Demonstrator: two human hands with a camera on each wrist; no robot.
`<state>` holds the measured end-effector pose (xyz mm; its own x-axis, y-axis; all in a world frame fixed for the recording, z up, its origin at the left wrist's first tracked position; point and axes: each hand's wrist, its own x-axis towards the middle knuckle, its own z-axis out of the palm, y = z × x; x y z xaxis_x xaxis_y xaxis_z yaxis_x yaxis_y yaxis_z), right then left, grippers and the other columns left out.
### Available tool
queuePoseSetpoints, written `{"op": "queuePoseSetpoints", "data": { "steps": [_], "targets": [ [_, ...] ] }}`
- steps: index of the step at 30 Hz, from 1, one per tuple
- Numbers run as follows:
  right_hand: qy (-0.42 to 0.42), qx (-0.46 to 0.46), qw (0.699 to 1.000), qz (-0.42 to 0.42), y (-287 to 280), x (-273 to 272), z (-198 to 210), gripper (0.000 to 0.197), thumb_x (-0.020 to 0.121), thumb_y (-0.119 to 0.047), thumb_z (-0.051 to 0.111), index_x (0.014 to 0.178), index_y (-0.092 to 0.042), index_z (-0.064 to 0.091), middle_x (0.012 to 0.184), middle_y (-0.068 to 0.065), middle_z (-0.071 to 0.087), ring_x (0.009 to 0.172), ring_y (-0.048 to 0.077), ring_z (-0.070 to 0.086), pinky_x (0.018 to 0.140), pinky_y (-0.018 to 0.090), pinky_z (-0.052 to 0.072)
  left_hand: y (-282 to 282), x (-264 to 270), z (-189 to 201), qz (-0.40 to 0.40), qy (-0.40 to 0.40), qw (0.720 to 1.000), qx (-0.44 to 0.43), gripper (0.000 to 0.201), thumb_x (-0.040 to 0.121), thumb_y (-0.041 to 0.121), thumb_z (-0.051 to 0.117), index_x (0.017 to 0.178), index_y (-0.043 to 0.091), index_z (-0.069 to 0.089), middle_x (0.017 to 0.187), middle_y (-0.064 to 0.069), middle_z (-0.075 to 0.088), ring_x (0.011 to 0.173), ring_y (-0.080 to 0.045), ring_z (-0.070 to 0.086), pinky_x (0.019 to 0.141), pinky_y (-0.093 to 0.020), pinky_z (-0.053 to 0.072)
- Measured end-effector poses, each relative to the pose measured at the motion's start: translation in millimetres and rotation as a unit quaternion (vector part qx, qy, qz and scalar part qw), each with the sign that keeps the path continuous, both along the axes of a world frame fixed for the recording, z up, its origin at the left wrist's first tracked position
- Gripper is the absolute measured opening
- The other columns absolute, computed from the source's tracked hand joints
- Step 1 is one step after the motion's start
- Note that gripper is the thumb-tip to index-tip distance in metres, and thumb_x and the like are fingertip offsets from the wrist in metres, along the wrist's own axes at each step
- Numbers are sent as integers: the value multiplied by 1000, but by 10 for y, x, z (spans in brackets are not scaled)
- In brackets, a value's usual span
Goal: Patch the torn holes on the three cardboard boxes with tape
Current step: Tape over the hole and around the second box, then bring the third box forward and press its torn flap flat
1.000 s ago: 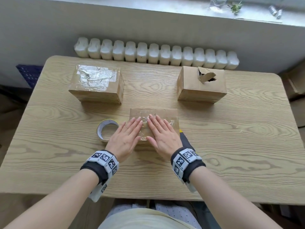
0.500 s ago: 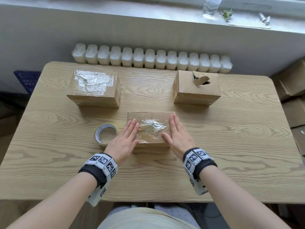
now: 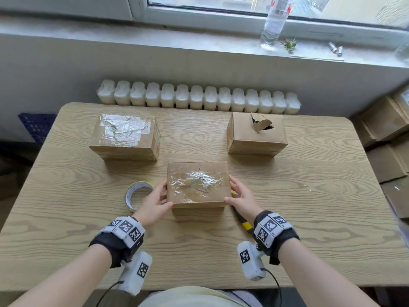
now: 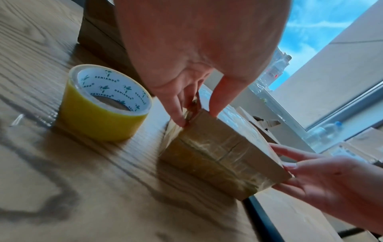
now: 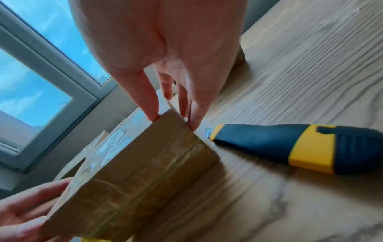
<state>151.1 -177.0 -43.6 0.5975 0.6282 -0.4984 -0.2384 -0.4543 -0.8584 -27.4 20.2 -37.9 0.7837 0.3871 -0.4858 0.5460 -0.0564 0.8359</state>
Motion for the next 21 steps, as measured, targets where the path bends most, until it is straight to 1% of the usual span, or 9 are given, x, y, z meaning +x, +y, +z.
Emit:
{"op": "queuePoseSetpoints", "data": {
  "steps": [2, 4, 5, 7, 9, 11, 13, 17, 21],
  "targets": [
    [4, 10, 1000, -10, 93, 71, 28, 77, 80, 22, 52, 145, -13, 31, 142, 8, 45, 119, 16, 52, 80, 18, 51, 96, 81, 8, 26, -28, 999, -25, 69, 87, -10, 54, 146, 12, 24, 145, -4, 37, 130, -11, 39, 101, -18, 36],
    [10, 21, 999, -21, 210, 167, 91, 78, 79, 24, 51, 146, -10, 29, 141, 7, 45, 120, 15, 49, 80, 16, 51, 197, 197, 34, 66, -48, 996, -47, 60, 86, -14, 53, 136, 10, 32, 144, -9, 40, 128, -17, 45, 104, -28, 39],
    [12, 23, 999, -26, 280, 220, 129, 78, 80, 24, 51, 146, -9, 28, 139, 5, 45, 119, 13, 48, 81, 16, 51, 252, 268, 47, 88, -55, 993, -56, 53, 85, -16, 53, 129, 9, 35, 141, -12, 43, 124, -17, 48, 101, -29, 42],
    [15, 23, 999, -36, 425, 345, 170, 78, 80, 22, 53, 147, -8, 26, 141, 5, 43, 120, 13, 46, 88, 21, 49, 365, 434, 95, 121, -63, 989, -61, 46, 85, -17, 51, 124, 5, 38, 136, -14, 48, 117, -14, 51, 93, -22, 47],
    [16, 13, 999, -44, 571, 462, 178, 75, 81, 18, 56, 144, -8, 26, 144, 11, 42, 123, 16, 46, 94, 26, 47, 482, 595, 129, 128, -66, 989, -35, 48, 87, -15, 51, 129, 3, 39, 136, -11, 47, 118, -9, 47, 94, -18, 42],
    [24, 7, 998, -50, 691, 562, 164, 72, 81, 17, 57, 142, -11, 28, 141, 13, 44, 118, 16, 49, 89, 24, 48, 576, 736, 139, 133, -57, 990, -4, 50, 88, -13, 50, 135, 2, 38, 139, -9, 44, 123, -7, 42, 100, -16, 33],
    [23, 5, 998, -49, 806, 651, 160, 71, 82, 16, 55, 142, -11, 28, 140, 12, 45, 114, 14, 49, 86, 21, 48, 635, 860, 136, 144, -49, 988, 5, 52, 90, -14, 47, 138, 1, 35, 144, -11, 40, 131, -12, 38, 103, -17, 30],
    [18, -3, 999, -47, 1025, 823, 156, 73, 84, 17, 53, 145, -10, 24, 148, 12, 37, 128, 17, 43, 96, 23, 41, 772, 1065, 97, 137, -29, 990, 9, 55, 92, -12, 42, 143, 4, 27, 151, -10, 31, 140, -16, 29, 113, -28, 26],
    [4, -5, 999, -45, 1220, 955, 132, 73, 84, 17, 52, 146, -10, 23, 148, 11, 36, 130, 18, 42, 98, 24, 41, 911, 1237, 43, 144, -19, 989, 15, 57, 93, -11, 39, 146, 6, 23, 154, -11, 24, 142, -17, 23, 116, -33, 21]
  ]
}}
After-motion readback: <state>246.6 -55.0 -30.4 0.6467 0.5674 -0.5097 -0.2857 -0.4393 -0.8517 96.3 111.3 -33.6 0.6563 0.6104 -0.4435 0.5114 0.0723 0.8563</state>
